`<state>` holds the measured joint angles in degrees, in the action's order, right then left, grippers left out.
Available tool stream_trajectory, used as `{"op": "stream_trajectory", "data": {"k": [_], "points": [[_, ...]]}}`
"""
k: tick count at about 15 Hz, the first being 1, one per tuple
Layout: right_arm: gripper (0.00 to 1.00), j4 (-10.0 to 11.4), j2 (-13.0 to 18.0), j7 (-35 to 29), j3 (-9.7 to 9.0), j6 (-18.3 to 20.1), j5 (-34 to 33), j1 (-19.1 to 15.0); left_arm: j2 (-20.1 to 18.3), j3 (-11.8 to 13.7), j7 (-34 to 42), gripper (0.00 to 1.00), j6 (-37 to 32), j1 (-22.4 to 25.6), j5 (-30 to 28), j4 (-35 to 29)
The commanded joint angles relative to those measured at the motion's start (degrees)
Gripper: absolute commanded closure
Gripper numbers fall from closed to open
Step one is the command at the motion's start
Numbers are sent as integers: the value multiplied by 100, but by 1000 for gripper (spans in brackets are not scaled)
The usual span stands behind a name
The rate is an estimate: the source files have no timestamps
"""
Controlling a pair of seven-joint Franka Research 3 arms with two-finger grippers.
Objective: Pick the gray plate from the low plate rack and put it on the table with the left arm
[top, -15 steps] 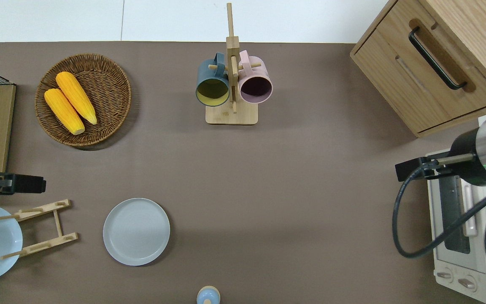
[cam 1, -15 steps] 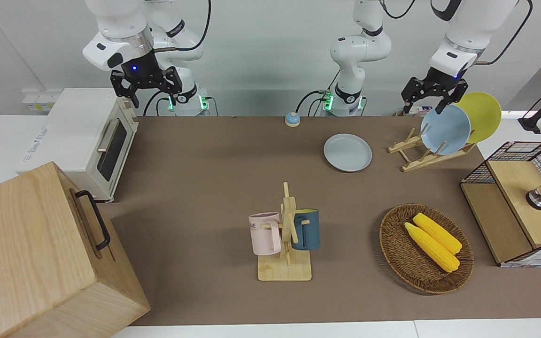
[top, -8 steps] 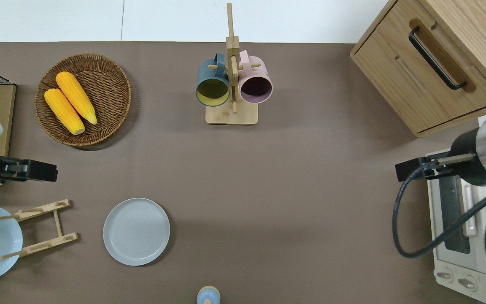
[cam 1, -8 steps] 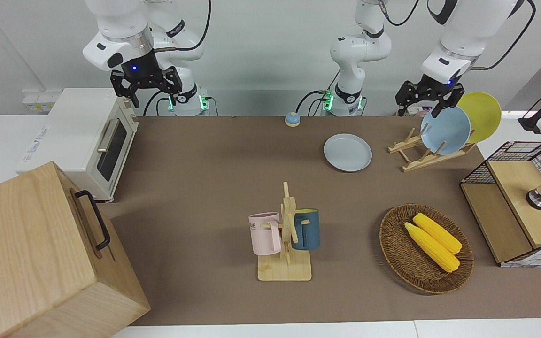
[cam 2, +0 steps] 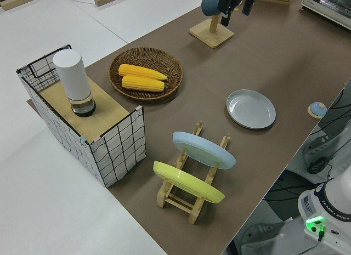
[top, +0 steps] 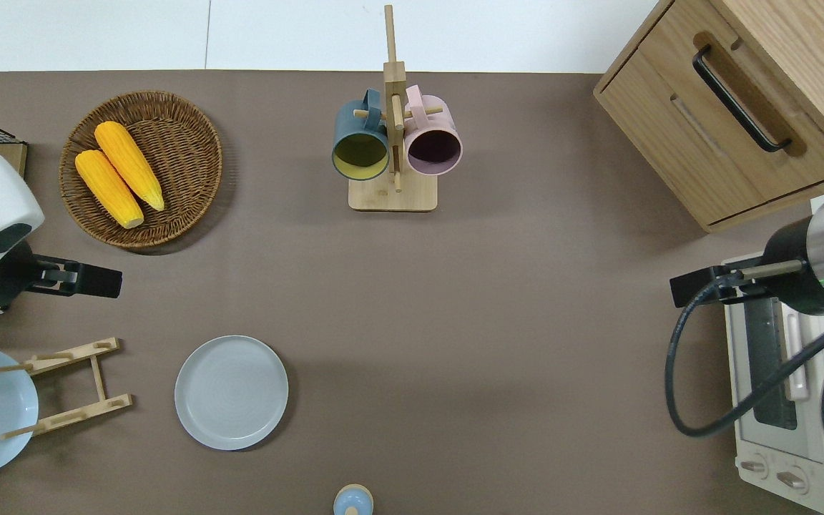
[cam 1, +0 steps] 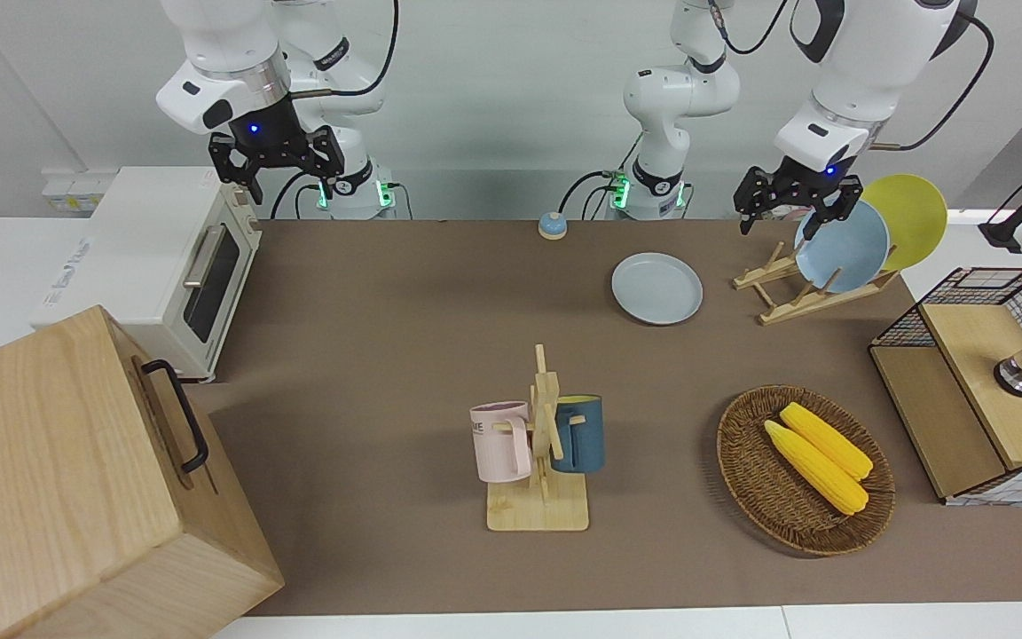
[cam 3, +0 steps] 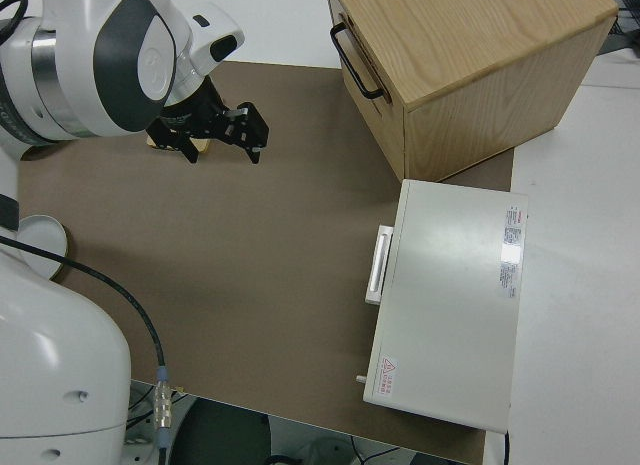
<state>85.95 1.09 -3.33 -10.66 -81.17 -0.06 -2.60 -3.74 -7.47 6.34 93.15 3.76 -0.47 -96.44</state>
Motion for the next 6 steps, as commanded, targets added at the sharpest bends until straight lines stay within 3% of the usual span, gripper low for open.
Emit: {"op": "stream_trajectory", "data": {"k": [1, 6], "points": [[11, -35, 14, 8, -32, 75, 59, -56, -127, 44, 8, 7, 142, -33, 73, -192], [11, -35, 14, 8, -32, 75, 59, -56, -162, 88, 25, 5, -69, 19, 12, -191]]}}
